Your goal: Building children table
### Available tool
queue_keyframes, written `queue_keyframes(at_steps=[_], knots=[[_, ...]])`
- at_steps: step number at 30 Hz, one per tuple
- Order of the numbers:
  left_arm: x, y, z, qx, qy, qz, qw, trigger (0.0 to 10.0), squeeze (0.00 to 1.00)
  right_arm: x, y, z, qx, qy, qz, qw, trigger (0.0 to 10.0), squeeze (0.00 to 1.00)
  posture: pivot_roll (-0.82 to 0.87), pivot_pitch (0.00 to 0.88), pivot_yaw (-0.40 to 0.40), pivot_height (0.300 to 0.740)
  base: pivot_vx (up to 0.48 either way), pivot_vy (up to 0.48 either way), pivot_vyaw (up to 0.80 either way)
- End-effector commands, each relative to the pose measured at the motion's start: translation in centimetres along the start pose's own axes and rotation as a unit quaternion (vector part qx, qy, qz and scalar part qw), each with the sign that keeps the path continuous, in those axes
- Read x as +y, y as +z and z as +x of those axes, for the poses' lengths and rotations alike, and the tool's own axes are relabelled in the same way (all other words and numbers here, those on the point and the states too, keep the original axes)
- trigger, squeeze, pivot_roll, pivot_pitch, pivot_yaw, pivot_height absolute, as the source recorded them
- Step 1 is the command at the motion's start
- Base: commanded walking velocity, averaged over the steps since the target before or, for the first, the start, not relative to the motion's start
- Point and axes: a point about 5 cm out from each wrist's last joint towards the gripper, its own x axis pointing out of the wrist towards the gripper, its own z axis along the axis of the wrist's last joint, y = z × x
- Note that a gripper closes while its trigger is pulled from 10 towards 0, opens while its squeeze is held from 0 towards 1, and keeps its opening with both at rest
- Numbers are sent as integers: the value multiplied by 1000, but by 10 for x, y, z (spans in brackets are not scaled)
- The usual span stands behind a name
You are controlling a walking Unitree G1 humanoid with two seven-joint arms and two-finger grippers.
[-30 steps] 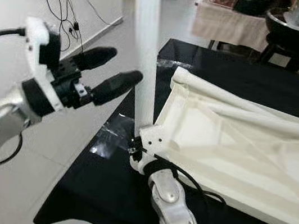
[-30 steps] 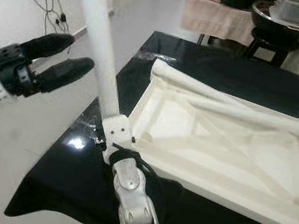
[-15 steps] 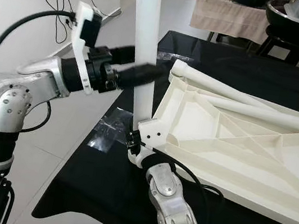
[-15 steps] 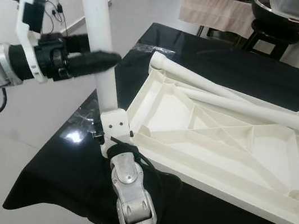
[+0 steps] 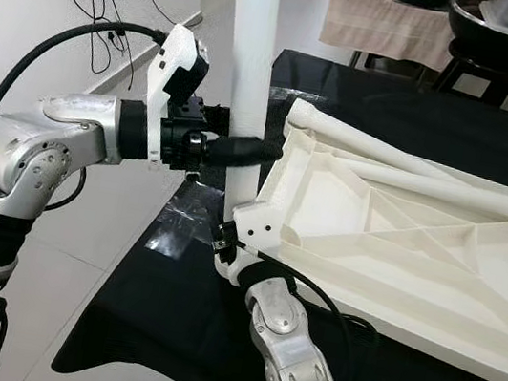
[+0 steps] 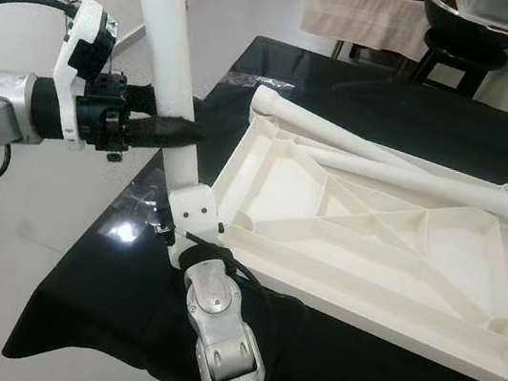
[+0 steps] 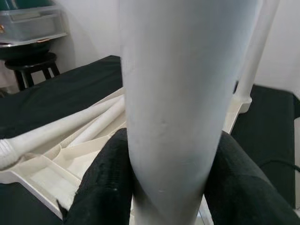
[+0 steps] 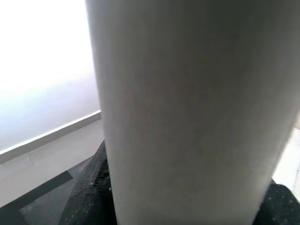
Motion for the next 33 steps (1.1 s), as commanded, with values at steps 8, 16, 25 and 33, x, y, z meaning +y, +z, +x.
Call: queue_keyframes(at_steps=[8,16,25,33], knots=[[-7,10,4,-16,-7,45,999,0,0,18,-30,-8,74,-2,50,996,10000,0,133,164,-6,740,0,0,0],[-15,5,5,-33,-10,34,999,0,0,21,-2,-1,18,124,91,988,10000,1000,132,164,-2,740,0,0,0],[-19,2,5,-46,-6,25,999,0,0,-18,34,11,-50,303,11,952,10000,369,119,159,-3,740,0,0,0],[-23,0,6,-52,-6,20,998,0,0,-52,47,24,-38,391,-54,918,10000,0,120,159,-8,740,0,0,0]])
